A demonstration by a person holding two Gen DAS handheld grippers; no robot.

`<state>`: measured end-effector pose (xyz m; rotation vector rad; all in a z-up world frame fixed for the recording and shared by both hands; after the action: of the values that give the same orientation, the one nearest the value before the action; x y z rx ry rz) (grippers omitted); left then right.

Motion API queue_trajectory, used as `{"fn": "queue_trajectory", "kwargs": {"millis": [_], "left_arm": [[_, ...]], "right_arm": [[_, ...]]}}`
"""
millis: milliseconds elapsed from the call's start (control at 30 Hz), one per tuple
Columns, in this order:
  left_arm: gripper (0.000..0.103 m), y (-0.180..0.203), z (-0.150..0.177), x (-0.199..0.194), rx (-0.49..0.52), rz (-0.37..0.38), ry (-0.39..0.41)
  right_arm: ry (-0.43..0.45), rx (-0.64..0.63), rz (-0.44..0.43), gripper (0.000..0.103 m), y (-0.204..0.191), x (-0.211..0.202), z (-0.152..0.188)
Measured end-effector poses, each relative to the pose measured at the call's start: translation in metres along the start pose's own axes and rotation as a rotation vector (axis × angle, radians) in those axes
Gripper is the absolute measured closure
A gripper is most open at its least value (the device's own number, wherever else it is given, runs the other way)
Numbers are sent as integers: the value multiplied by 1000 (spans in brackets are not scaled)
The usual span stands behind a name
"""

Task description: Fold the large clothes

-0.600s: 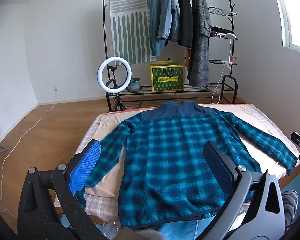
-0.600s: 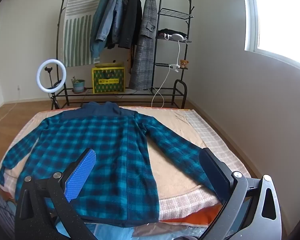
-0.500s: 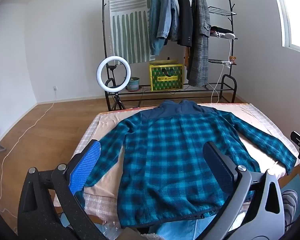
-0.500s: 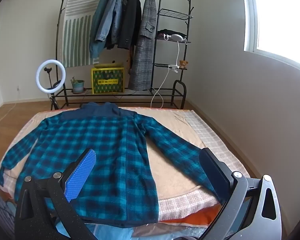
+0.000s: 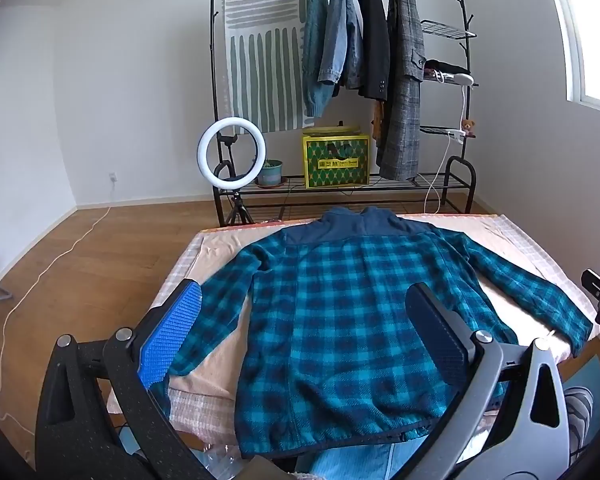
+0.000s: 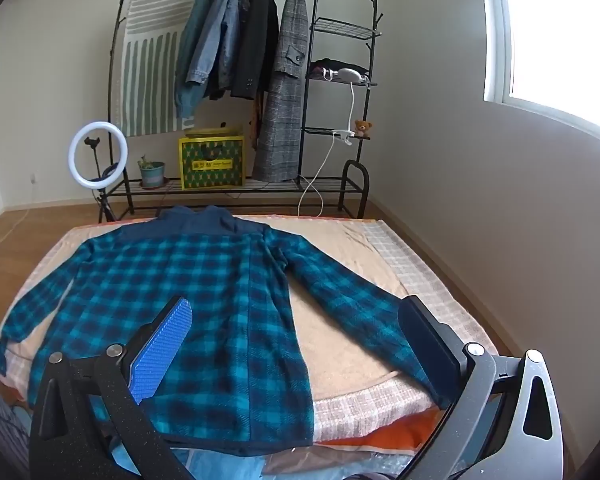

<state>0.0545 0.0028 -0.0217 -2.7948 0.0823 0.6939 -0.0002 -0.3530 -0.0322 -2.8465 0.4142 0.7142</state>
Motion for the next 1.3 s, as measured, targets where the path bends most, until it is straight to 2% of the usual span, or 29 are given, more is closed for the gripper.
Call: {"fn": "queue_trajectory", "kwargs": {"millis": [500,633,1300], "left_arm": [[0,-1,-4,-2,-6,-6,9],[0,-5,-19,-10,-10,-10,10],[0,-5,-15,-12,-12,-10,19]], "right_arm": [[5,-1,1,1,-2,-2,-2],[5,-2,0,1,-3,-3,-2],[7,1,0,1,-2,-2,-2]]}}
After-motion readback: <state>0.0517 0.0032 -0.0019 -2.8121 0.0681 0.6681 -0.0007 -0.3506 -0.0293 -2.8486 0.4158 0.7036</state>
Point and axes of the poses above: each gripper's, at about its wrist camera, not at the fingertips, and x roughly the way its jaws point, y to its right, z to its underside, the point moved 6 cm from there along x, roughly the way its jaws point, and after that the axes turned 13 degrees about x, right-handed, at the moved point
